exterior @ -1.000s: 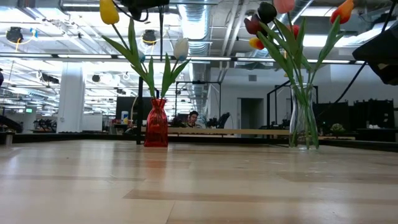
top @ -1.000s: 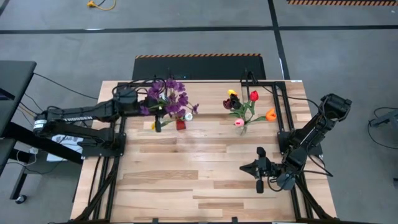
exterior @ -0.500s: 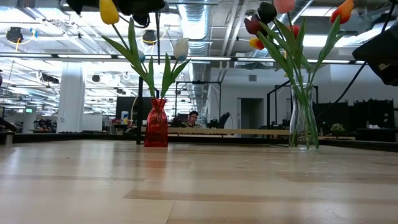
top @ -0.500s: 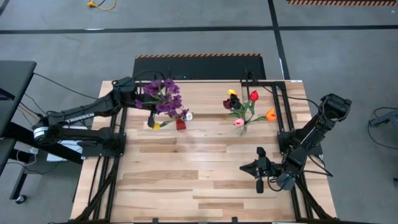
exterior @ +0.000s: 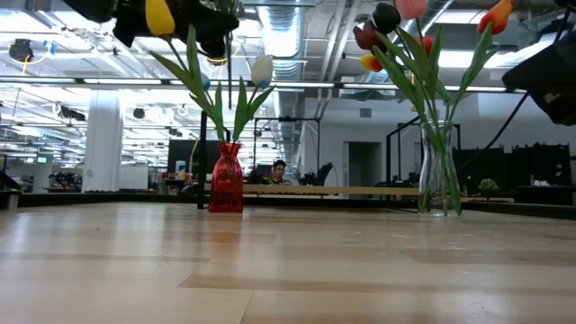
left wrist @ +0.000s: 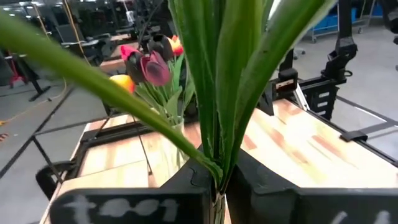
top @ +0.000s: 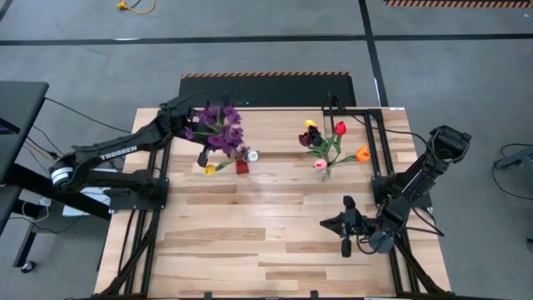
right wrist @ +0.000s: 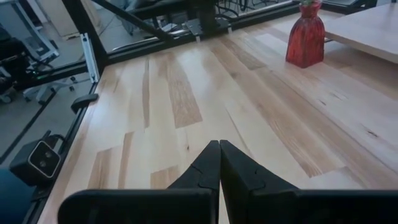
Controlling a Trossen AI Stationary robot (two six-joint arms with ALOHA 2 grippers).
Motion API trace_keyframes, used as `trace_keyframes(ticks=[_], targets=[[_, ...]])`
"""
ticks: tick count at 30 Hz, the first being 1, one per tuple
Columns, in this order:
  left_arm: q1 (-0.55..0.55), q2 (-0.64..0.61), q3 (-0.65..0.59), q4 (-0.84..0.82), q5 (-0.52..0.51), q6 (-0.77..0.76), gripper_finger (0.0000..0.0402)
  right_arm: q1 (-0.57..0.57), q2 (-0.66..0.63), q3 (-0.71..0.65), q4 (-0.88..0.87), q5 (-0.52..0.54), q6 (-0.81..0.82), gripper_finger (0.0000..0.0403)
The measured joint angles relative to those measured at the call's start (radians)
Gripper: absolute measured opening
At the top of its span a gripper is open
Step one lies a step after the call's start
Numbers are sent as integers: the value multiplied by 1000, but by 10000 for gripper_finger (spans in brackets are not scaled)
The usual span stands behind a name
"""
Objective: Pick and place flowers into a vace then onto a shelf
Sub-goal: Put the purple flowers into the red vase
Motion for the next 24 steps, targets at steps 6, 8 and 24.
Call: trace_keyframes(ticks=[6, 8, 24], targets=[[-1, 47, 0, 22, -1, 11, 2, -6, 0, 0, -1, -3, 0, 0], [4, 49, 0, 22, 2, 15, 2, -6, 0, 0, -1, -3, 0, 0], [76, 49, 0, -63, 113, 107, 2, -2, 0, 0, -1, -4, 9, 0]])
